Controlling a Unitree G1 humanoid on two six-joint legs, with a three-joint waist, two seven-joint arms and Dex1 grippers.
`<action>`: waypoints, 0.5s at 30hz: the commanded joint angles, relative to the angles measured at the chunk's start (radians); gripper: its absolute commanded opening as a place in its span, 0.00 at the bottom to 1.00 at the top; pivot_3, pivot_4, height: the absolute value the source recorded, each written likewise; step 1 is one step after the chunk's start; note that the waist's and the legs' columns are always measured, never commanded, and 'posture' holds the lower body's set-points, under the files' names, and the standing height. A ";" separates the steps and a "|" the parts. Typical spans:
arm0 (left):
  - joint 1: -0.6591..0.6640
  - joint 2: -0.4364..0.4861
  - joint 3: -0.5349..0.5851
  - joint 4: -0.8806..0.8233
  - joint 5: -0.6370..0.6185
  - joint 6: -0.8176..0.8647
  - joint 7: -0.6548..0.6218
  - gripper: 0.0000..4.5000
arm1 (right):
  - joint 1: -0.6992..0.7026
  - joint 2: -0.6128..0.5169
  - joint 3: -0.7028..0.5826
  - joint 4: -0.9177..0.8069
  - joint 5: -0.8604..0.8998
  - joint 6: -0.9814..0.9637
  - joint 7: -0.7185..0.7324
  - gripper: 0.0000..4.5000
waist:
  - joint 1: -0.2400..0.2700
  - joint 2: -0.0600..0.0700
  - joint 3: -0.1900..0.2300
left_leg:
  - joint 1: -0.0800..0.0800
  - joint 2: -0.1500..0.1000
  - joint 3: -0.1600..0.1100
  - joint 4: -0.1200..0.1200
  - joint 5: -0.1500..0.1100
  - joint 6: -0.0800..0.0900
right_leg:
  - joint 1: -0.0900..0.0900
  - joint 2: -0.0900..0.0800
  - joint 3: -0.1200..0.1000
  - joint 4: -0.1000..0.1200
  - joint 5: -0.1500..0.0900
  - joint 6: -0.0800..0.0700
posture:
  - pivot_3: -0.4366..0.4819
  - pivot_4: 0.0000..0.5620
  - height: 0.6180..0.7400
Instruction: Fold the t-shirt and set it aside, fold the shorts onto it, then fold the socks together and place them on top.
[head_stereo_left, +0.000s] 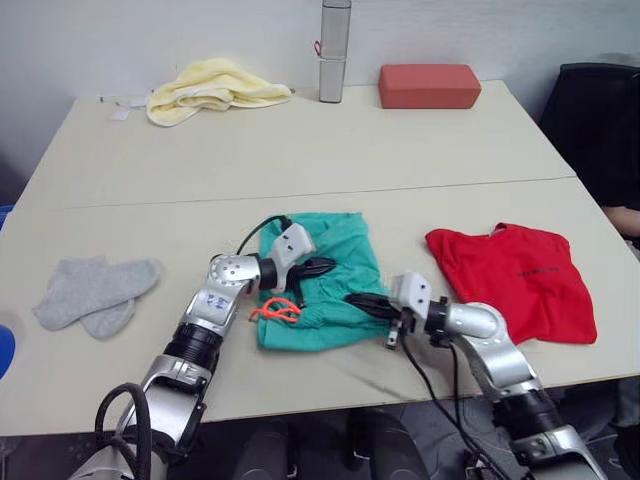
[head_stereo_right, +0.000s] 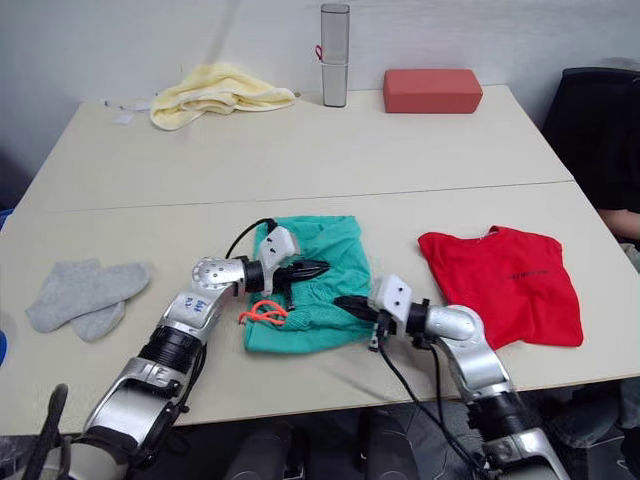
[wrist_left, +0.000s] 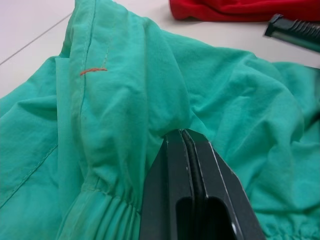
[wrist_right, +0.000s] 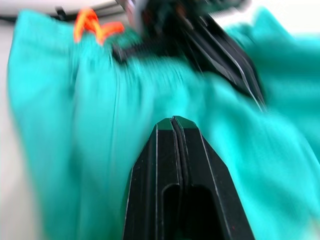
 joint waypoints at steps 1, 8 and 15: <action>0.046 0.032 0.036 -0.030 -0.022 -0.029 -0.030 0.01 | 0.008 -0.043 -0.064 -0.006 0.040 -0.010 0.030 0.00 | -0.003 0.000 0.000 | 0.001 0.000 0.000 0.000 0.000 0.000 | 0.000 0.000 0.000 0.000 0.000 0.000 | 0.48 0.27 1.00; 0.063 0.024 0.144 -0.194 -0.237 -0.074 -0.180 0.01 | -0.032 -0.027 -0.130 -0.051 0.173 0.050 0.061 0.00 | 0.002 0.000 0.000 | 0.000 0.001 0.000 0.000 0.000 -0.002 | -0.001 0.000 0.000 0.000 -0.001 -0.002 | 0.48 0.27 1.00; 0.078 0.078 0.117 -0.182 -0.146 -0.004 -0.122 0.01 | -0.192 0.098 -0.050 0.032 0.077 0.159 -0.081 0.00 | -0.001 0.001 0.000 | 0.000 0.001 0.000 0.000 0.000 -0.002 | -0.001 0.000 -0.001 0.004 -0.001 -0.002 | 0.48 0.27 1.00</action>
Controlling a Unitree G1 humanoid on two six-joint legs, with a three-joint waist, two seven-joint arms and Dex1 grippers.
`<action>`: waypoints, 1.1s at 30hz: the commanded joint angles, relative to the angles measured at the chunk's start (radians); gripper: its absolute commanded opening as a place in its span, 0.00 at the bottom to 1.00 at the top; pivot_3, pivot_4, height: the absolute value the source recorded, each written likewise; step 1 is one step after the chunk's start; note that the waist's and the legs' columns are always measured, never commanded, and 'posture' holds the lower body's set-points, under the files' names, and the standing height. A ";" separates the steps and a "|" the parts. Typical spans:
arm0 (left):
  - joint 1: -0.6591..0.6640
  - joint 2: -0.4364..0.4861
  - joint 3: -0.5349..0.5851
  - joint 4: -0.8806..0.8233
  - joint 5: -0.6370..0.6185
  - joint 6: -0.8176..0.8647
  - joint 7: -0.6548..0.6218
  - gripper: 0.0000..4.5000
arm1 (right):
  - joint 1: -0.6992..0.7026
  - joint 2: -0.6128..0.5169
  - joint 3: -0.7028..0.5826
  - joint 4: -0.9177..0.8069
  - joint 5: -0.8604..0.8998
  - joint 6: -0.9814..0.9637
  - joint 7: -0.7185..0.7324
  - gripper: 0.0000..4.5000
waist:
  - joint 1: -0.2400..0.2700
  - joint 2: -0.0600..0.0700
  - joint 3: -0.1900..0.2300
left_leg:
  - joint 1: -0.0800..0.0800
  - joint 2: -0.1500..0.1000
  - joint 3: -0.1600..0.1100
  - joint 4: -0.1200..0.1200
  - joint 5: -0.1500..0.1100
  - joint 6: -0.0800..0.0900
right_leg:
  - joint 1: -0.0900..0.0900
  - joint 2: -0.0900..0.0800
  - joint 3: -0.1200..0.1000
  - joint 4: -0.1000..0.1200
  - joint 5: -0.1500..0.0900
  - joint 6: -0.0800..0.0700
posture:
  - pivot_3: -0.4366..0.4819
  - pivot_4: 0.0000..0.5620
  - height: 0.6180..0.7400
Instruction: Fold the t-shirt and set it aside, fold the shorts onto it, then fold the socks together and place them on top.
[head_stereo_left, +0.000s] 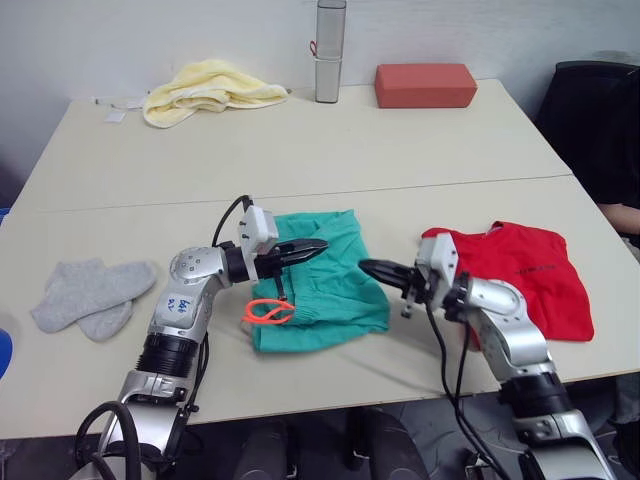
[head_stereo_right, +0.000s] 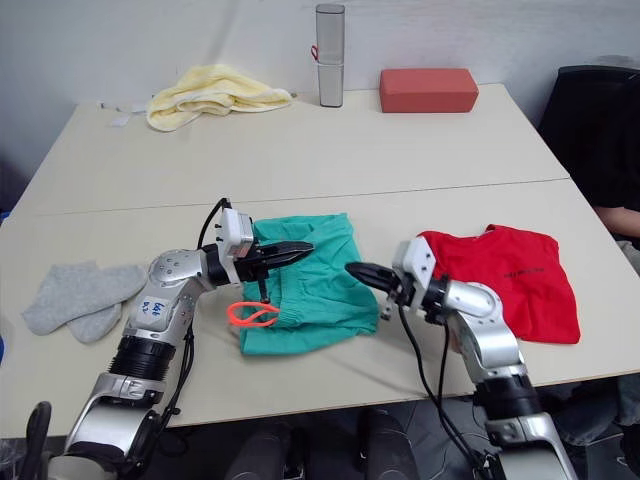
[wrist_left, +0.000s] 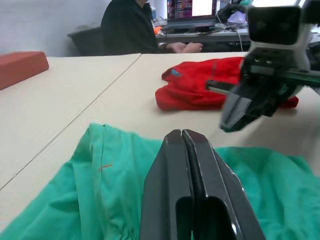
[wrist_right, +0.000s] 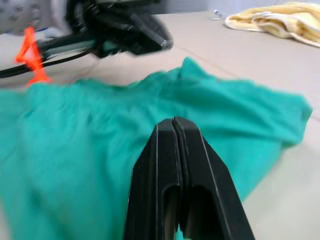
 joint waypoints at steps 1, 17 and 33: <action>0.020 0.031 -0.027 0.022 0.068 0.025 0.037 0.01 | -0.055 0.047 0.049 0.062 -0.070 0.037 -0.066 0.00 | -0.001 0.000 0.000 | 0.000 0.000 0.000 0.000 0.000 0.000 | 0.000 0.000 0.000 0.000 0.000 0.000 | 0.48 0.27 1.00; 0.142 0.000 0.053 0.020 0.040 -0.016 0.154 0.01 | -0.080 0.090 -0.093 0.220 -0.011 0.151 -0.151 0.00 | -0.001 0.001 -0.001 | 0.001 0.000 0.000 0.000 0.000 0.000 | 0.000 -0.001 0.001 0.002 0.000 0.000 | 0.48 0.27 1.00; 0.384 0.308 0.314 -0.394 -0.380 0.070 -0.258 0.70 | -0.238 -0.225 -0.092 0.136 0.296 1.171 -0.104 0.82 | -0.020 0.004 0.001 | -0.001 0.001 -0.001 -0.001 -0.003 -0.001 | -0.002 -0.002 0.001 -0.004 -0.001 -0.002 | 0.48 0.27 1.00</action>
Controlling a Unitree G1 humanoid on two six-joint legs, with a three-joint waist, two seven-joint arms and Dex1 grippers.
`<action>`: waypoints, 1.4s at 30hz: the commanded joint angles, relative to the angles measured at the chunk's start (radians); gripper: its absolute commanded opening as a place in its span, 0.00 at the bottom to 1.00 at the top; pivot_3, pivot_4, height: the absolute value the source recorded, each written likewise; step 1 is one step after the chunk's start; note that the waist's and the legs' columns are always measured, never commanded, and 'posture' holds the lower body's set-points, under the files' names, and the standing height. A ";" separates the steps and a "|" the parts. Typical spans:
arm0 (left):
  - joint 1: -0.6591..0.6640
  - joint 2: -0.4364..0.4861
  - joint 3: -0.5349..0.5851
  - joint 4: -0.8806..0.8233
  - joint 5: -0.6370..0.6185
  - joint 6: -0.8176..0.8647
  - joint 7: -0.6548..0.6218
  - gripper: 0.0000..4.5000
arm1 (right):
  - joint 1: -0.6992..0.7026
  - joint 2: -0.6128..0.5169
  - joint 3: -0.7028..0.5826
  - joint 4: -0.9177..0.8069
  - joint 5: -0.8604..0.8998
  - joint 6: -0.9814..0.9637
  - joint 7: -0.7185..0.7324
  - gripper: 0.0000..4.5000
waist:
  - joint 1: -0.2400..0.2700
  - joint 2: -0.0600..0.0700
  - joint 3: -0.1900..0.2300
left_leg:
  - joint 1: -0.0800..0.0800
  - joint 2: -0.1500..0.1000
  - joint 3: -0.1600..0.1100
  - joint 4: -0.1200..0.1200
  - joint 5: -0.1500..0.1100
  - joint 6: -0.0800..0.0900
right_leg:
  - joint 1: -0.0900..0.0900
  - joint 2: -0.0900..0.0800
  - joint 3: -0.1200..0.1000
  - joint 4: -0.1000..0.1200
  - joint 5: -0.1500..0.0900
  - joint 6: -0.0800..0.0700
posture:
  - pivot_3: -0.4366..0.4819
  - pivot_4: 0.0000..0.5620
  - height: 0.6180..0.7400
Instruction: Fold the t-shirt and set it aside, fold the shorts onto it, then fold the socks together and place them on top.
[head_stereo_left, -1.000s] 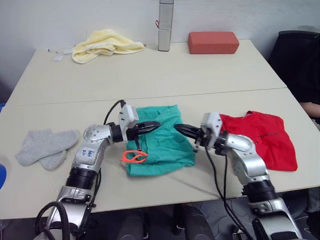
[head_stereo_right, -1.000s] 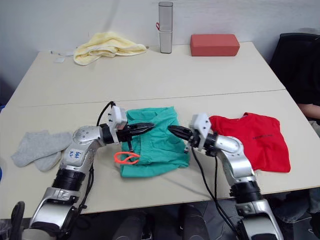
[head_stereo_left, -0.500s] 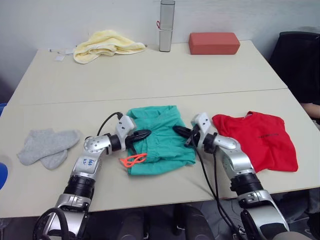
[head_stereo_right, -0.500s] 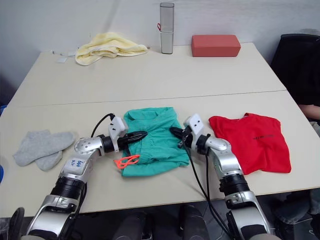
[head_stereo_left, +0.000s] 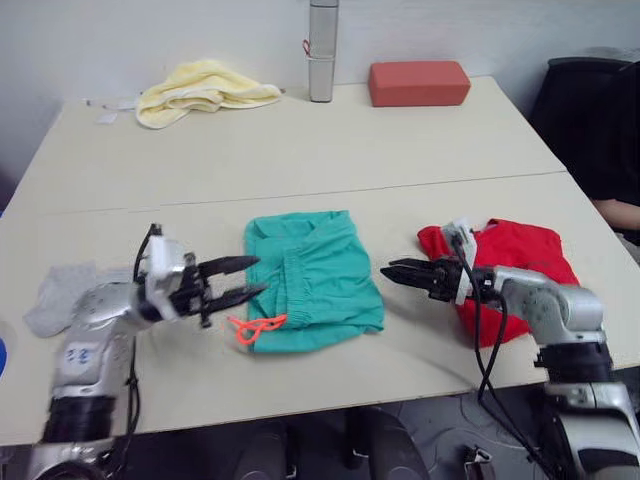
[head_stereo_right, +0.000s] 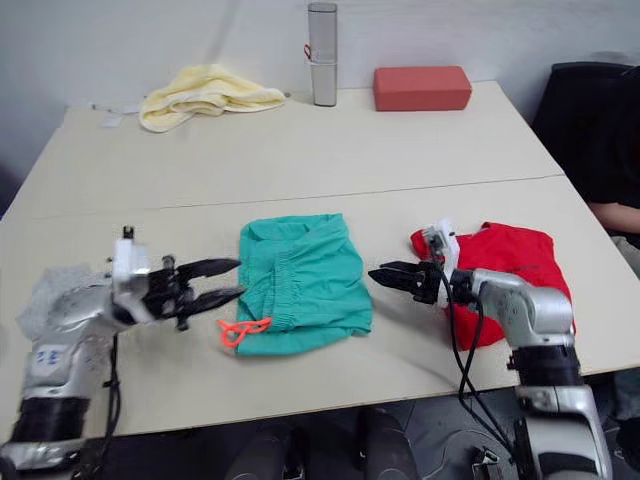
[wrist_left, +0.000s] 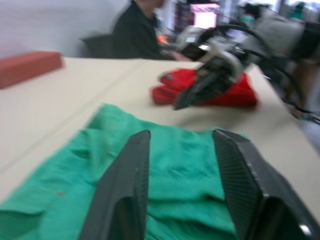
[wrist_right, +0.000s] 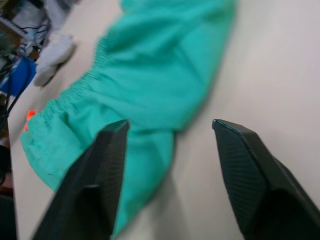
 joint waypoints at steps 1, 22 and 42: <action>0.017 0.043 0.063 -0.066 -0.070 0.012 -0.048 0.77 | -0.098 -0.032 0.077 0.066 -0.019 0.179 -0.015 0.91 | 0.000 0.001 0.000 | -0.001 0.000 0.000 0.000 0.000 0.000 | 0.000 0.000 0.000 0.000 0.000 0.000 | 0.48 0.27 1.00; 0.233 0.052 0.140 -0.104 -0.096 0.019 -0.093 1.00 | -0.347 0.343 0.159 0.403 -0.056 0.363 -0.015 1.00 | -0.023 0.001 -0.001 | 0.000 0.001 0.000 -0.003 -0.002 -0.002 | -0.001 0.002 0.000 0.000 -0.001 -0.001 | 0.48 0.27 1.00; 0.232 0.041 0.159 -0.067 -0.074 -0.021 -0.034 1.00 | -0.306 0.494 -0.185 0.308 0.046 0.377 -0.217 0.00 | -0.031 0.000 -0.002 | 0.001 0.001 0.001 -0.009 -0.001 -0.003 | -0.001 0.002 0.000 0.001 -0.001 -0.001 | 0.48 0.27 1.00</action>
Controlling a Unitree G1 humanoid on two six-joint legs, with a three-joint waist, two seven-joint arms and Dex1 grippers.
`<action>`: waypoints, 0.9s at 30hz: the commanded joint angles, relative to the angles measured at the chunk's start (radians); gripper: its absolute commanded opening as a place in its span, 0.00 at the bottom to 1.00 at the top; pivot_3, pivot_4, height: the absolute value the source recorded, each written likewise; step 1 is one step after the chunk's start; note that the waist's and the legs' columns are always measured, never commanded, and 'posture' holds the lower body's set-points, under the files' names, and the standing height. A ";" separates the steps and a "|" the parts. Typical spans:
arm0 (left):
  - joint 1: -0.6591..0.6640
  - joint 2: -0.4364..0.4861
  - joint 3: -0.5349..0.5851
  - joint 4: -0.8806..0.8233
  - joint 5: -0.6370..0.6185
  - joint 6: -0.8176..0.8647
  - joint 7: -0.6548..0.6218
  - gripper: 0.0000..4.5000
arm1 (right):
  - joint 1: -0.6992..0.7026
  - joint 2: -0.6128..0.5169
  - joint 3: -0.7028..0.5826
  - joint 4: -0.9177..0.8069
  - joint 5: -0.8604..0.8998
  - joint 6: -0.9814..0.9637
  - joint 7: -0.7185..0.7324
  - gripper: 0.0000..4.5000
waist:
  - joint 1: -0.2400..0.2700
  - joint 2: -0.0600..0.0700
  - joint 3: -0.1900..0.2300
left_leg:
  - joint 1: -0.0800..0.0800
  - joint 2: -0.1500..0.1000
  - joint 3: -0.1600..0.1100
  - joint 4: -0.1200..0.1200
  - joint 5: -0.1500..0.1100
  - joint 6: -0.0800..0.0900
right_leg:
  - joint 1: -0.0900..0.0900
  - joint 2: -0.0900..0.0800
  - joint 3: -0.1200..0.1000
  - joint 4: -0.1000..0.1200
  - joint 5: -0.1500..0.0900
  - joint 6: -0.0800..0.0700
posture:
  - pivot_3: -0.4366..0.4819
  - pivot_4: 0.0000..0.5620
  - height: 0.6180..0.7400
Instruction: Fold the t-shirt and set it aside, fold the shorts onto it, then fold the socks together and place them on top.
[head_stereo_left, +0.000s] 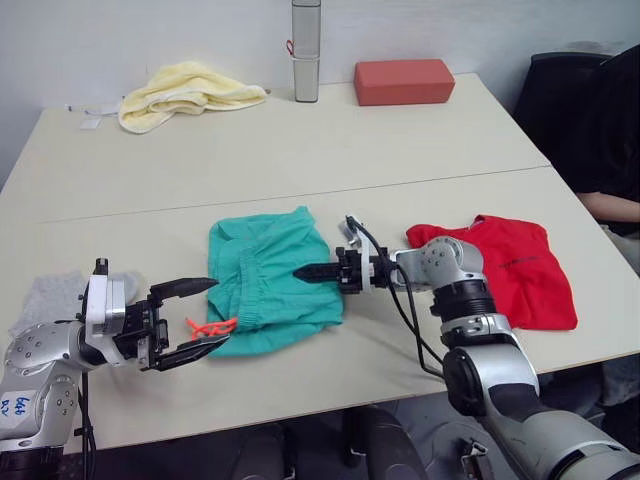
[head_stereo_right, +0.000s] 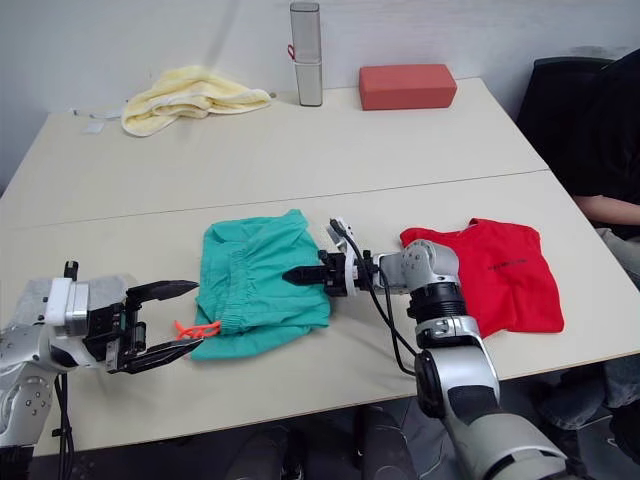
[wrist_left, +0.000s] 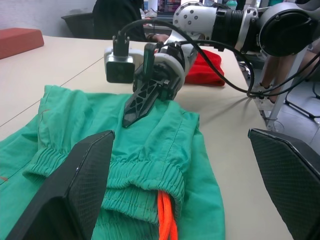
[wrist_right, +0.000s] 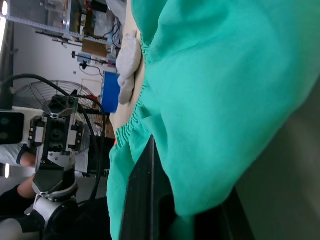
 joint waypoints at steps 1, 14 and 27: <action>0.000 -0.009 0.006 -0.015 -0.006 -0.003 0.012 1.00 | 0.005 0.012 -0.121 -0.087 0.079 0.077 -0.058 0.00 | 0.001 0.000 0.000 | 0.000 0.000 0.000 -0.001 0.000 0.000 | 0.000 0.000 0.000 -0.001 0.000 0.000 | 0.48 0.27 1.00; -0.102 -0.072 -0.111 0.033 0.018 0.008 0.019 1.00 | -0.116 -0.069 -0.638 -0.346 0.313 0.072 -0.386 0.00 | 0.013 0.001 0.001 | -0.005 -0.002 0.002 -0.004 0.003 0.001 | -0.006 0.000 0.001 -0.001 0.000 0.001 | 0.48 0.27 1.00; -0.239 -0.110 -0.218 0.076 0.005 0.050 -0.051 1.00 | -0.074 -0.248 -0.778 -0.516 0.456 -0.157 -0.643 0.00 | 0.027 0.002 0.001 | -0.005 -0.002 0.005 -0.006 0.006 0.002 | -0.008 0.001 0.002 -0.001 0.001 0.001 | 0.48 0.27 1.00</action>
